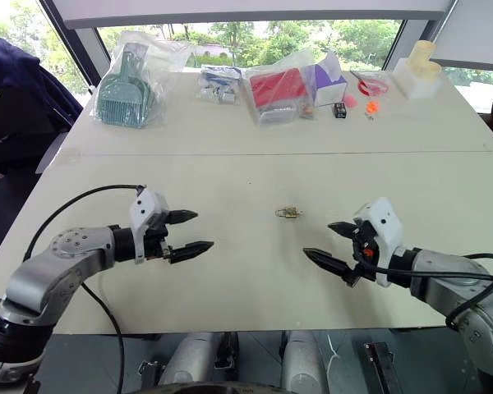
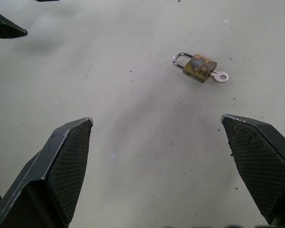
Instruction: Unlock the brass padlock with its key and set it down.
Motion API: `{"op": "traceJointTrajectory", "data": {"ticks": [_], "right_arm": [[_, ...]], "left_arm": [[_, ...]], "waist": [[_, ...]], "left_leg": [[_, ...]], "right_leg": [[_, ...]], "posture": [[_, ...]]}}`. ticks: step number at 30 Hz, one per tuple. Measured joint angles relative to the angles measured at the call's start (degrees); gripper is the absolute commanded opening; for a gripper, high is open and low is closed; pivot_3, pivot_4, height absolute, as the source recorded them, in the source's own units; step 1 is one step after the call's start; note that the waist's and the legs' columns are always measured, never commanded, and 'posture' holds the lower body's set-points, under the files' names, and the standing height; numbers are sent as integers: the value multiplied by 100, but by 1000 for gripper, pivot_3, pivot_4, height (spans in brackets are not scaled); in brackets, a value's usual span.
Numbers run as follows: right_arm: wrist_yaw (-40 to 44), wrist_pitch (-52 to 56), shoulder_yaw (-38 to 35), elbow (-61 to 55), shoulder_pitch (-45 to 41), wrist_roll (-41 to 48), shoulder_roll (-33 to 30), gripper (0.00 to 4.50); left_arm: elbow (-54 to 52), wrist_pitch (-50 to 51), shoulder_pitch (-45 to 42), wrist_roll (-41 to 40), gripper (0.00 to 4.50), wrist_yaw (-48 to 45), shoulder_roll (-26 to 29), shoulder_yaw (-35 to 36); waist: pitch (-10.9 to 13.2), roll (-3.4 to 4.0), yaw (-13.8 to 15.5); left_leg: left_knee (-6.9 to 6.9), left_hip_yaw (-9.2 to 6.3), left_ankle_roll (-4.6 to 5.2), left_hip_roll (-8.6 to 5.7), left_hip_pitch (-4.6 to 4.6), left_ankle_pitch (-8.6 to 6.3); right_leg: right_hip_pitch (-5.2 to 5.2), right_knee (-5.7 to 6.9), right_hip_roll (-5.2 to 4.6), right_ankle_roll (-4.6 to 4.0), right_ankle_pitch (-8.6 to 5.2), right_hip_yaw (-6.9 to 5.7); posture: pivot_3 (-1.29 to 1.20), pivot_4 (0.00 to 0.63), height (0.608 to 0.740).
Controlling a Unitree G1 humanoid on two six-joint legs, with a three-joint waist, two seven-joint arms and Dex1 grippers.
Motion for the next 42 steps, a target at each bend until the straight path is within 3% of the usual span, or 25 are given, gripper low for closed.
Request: {"op": "traceJointTrajectory", "data": {"ticks": [19,25,29,35,42], "right_arm": [[-207,-7,235,-12,-53,-14,174,4500],[-563,271,274,1,-516,182,396,4500],[-610,284,199,62,-545,175,351,4500],[-687,206,-102,124,-109,-12,322,4500],[-1254,47,-136,-258,335,-236,854,4500]], "left_arm": [[122,-49,-172,224,4440,144,-4,-106],[714,10,-952,502,4440,17,135,-422],[1664,-353,-2189,628,4440,-568,88,-690],[3510,-1367,-4005,1359,4440,-1672,-841,-1840],[6703,-2969,-5340,2681,4440,-2225,-2588,-3108]], "waist": [[0,0,1],[1,-1,8],[0,-2,88],[0,-5,161],[3,-11,147]], "left_leg": [[0,0,-13,-1,0,-7],[0,-1,-3,-1,0,2],[2,-1,-2,-7,-1,5],[31,6,-1,-11,-1,6],[31,2,38,-6,-3,-16]], "right_leg": [[0,1,0,0,0,0],[-1,3,3,0,0,-1],[5,2,1,0,0,-2],[28,-11,0,2,1,-2],[19,-9,0,3,1,-2]], "posture": [[0,150,735],[0,150,735],[0,150,735],[0,150,735],[0,150,735]]}}
